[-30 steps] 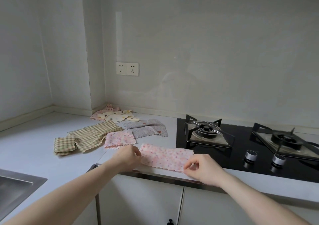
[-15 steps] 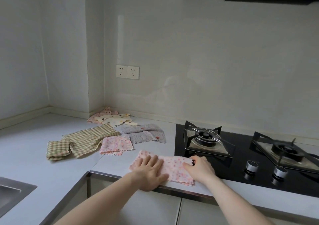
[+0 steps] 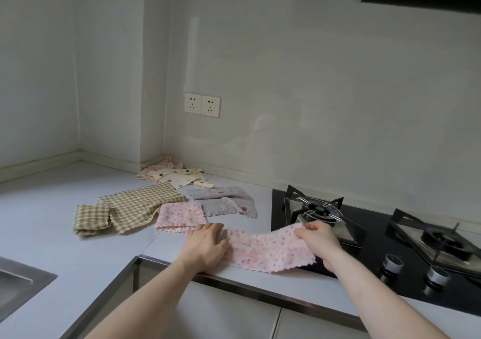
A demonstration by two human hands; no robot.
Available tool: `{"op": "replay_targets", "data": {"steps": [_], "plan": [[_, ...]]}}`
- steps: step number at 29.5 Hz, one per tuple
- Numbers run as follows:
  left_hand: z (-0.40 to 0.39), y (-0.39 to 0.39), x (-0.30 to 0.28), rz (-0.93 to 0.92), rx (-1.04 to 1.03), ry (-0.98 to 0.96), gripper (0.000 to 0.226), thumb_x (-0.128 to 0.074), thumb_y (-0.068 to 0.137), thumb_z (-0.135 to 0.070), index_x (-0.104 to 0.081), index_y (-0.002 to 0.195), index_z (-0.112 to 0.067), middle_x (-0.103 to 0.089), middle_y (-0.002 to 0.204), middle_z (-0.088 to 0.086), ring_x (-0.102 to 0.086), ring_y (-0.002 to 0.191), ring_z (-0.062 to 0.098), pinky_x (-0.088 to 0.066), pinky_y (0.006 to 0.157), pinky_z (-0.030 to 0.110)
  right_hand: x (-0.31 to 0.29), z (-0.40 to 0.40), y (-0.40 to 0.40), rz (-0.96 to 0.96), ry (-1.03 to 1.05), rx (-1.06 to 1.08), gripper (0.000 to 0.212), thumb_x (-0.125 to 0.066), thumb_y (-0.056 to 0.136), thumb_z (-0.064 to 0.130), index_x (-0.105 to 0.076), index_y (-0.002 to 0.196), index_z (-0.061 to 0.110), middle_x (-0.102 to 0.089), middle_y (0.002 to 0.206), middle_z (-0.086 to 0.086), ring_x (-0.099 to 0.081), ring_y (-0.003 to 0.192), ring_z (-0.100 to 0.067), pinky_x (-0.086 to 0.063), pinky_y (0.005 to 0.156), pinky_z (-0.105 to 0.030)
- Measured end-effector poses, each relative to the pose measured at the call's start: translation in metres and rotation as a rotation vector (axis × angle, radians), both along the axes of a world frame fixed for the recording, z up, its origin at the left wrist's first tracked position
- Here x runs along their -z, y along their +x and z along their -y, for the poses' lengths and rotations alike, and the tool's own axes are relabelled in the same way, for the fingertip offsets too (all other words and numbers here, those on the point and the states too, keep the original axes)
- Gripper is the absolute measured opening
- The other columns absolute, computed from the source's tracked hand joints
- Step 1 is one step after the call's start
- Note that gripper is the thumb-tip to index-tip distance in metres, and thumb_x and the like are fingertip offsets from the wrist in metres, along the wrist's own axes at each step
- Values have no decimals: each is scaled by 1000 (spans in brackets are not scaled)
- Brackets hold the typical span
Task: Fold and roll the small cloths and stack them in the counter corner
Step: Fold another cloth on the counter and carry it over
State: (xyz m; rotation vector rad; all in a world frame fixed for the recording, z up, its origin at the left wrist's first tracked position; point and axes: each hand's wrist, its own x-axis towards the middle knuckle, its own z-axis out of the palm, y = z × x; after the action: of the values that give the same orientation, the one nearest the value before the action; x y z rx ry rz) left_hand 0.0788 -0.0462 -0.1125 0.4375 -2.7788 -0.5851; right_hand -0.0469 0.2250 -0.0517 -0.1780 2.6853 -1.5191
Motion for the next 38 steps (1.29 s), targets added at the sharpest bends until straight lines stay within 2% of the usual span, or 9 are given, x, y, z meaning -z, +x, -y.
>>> {"op": "replay_targets", "data": {"steps": [4, 8, 12, 17, 21, 23, 28, 33, 38], "plan": [[0, 1, 1, 17, 22, 6, 60, -44, 93, -47, -44, 150, -26, -46, 154, -2, -38, 141, 23, -31, 116, 42, -15, 25, 1, 8, 4, -34, 34, -78, 79, 21, -64, 110, 18, -65, 109, -3, -62, 100, -23, -47, 73, -32], [2, 1, 1, 2, 36, 25, 58, -44, 93, -44, -47, 148, -26, -47, 153, -2, -38, 140, 23, -30, 117, 42, -20, 57, 13, 37, 1, -111, 22, -74, 81, 14, -64, 101, 16, -67, 105, -4, -67, 87, -22, -54, 60, -30], [3, 2, 1, -14, 44, 66, 56, -43, 92, -41, -50, 146, -26, -49, 152, -3, -39, 140, 22, -31, 117, 41, -13, 90, 29, 50, -12, -166, 29, -76, 69, 21, -66, 96, 19, -69, 103, -4, -70, 94, -24, -62, 83, -45], [5, 3, 0, -31, 36, 118, 52, -43, 94, -41, -54, 142, -26, -54, 149, -3, -43, 137, 23, -32, 116, 38, 2, 121, 39, 65, 18, -215, 28, -79, 75, 12, -65, 97, 21, -73, 97, 8, -70, 97, -13, -61, 85, -37], [6, 3, 0, -40, 33, 147, 51, -38, 93, -42, -59, 137, -27, -60, 143, -2, -48, 133, 24, -35, 113, 37, 4, 131, 44, 124, -65, -261, 36, -84, 79, 24, -61, 106, 19, -76, 92, -8, -77, 72, -18, -62, 65, -33], [7, 1, 1, -66, 20, 163, 43, -40, 99, -37, -60, 136, -27, -61, 142, -4, -49, 134, 22, -35, 114, 36, 2, 125, 42, 66, -65, -259, 30, -78, 84, 27, -62, 108, 19, -75, 91, -7, -77, 69, -17, -59, 59, -29], [7, -2, -2, -67, -9, 183, 43, -39, 97, -42, -63, 131, -30, -64, 138, -5, -50, 129, 21, -38, 110, 38, 18, 85, 22, -199, 220, -185, 27, -70, 90, 32, -63, 116, 25, -68, 108, 10, -66, 102, -12, -51, 86, -30], [6, -9, -2, 2, -10, 77, 59, -40, 90, -59, -54, 141, -33, -53, 144, -6, -40, 134, 22, -32, 113, 46, 42, 65, 14, -204, 351, -240, 47, -60, 94, 56, -57, 134, 32, -62, 126, 14, -58, 119, -14, -49, 100, -38], [9, -24, -4, 53, -8, 52, 60, -37, 93, -62, -50, 145, -36, -47, 147, -3, -37, 137, 26, -28, 116, 49, 43, 73, 17, -258, 526, -225, 48, -46, 97, 62, -58, 136, 37, -51, 142, 9, -47, 133, -21, -36, 109, -38]]}}
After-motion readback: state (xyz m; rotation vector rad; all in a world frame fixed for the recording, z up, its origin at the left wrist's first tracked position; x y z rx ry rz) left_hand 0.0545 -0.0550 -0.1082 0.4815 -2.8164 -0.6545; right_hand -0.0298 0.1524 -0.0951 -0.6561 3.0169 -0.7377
